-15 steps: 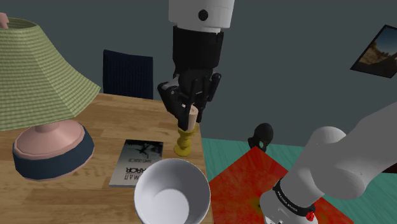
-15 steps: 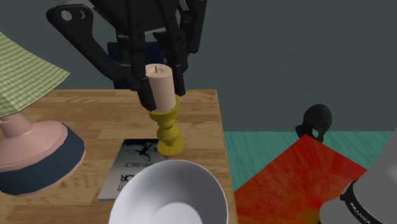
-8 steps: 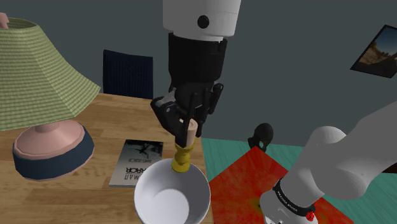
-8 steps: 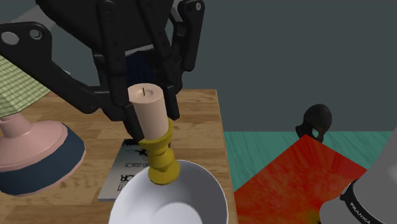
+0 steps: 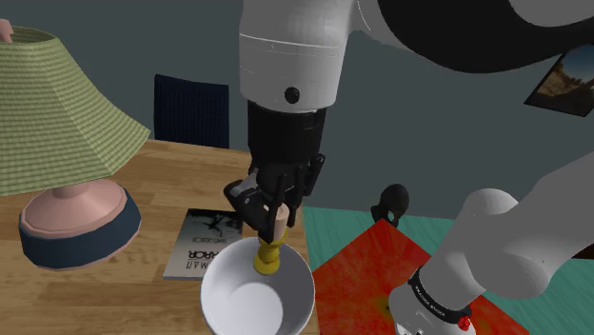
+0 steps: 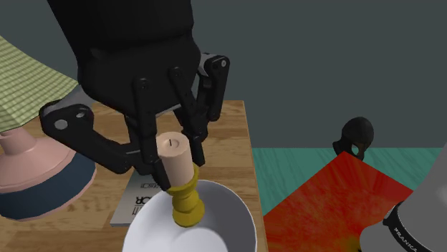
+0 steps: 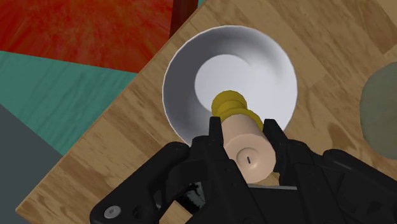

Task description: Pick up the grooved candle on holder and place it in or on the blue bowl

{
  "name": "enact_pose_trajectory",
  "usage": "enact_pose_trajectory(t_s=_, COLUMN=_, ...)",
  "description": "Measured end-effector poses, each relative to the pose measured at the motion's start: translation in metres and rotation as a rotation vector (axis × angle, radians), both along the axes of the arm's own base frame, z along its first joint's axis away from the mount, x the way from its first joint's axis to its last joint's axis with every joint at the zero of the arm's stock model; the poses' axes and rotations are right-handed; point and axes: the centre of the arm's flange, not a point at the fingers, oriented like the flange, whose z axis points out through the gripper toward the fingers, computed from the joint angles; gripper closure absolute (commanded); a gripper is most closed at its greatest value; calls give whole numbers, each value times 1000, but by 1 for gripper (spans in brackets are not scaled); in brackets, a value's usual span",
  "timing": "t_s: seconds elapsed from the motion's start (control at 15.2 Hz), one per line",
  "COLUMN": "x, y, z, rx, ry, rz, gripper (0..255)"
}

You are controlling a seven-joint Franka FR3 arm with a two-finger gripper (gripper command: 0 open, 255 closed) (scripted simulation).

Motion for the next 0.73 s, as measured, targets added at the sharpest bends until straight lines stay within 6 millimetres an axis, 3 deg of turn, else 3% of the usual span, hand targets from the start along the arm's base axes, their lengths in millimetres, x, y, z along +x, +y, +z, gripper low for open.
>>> enact_pose_trajectory(t_s=0.73, x=-1, y=0, z=-52, rx=0, ry=0, rz=0, gripper=255)
